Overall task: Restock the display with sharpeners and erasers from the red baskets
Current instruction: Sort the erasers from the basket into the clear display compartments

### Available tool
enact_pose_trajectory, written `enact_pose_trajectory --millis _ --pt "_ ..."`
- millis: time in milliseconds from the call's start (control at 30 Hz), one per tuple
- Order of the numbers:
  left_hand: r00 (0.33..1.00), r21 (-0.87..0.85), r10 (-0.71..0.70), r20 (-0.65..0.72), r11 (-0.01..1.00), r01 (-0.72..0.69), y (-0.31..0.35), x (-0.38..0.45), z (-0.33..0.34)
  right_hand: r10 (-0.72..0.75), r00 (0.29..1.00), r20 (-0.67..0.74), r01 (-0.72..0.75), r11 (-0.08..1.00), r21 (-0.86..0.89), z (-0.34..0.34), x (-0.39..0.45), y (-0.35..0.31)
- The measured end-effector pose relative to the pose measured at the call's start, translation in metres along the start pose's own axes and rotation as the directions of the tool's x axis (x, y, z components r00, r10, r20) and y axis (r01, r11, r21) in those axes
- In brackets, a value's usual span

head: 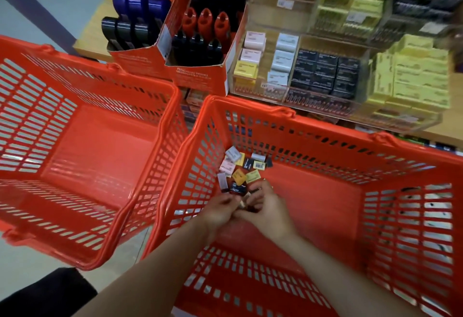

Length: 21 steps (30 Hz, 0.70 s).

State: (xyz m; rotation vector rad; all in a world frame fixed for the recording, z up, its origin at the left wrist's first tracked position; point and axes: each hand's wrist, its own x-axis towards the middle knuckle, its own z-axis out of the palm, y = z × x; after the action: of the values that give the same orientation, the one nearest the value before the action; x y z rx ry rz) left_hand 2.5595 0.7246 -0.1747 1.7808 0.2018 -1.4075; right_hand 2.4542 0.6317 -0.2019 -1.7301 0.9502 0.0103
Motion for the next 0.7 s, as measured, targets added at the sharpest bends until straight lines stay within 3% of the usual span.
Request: enact_pose_trajectory --millis 100,200,300,367,533,700 --pt "0.998 -0.025 -0.011 -0.069 1.0 0.009 -0.002 0.003 -0.007 -0.103 0.994 0.027 0.106 0.928 -0.357 -0.02 0.01 0.019" --pt "0.99 -0.104 -0.094 -0.109 0.991 0.083 -0.003 0.008 -0.008 -0.117 0.98 0.161 0.194 0.735 -0.65 -0.028 0.022 0.032" --pt "0.968 -0.239 -0.215 -0.129 0.954 0.18 0.0 0.011 -0.006 -0.144 0.939 0.314 0.338 0.564 -0.754 -0.021 0.036 0.036" --pt "0.961 -0.282 -0.24 -0.136 0.94 0.195 0.001 0.015 -0.007 -0.155 0.934 0.322 0.354 0.52 -0.777 -0.018 0.042 0.037" --pt "0.951 -0.27 -0.278 -0.133 0.934 0.235 -0.002 0.02 -0.009 -0.185 0.948 0.26 0.319 0.523 -0.791 -0.017 0.034 0.048" --pt "0.952 -0.257 -0.269 -0.145 0.94 0.226 -0.006 0.019 -0.007 -0.101 0.984 0.15 0.176 0.718 -0.673 -0.024 0.024 0.058"
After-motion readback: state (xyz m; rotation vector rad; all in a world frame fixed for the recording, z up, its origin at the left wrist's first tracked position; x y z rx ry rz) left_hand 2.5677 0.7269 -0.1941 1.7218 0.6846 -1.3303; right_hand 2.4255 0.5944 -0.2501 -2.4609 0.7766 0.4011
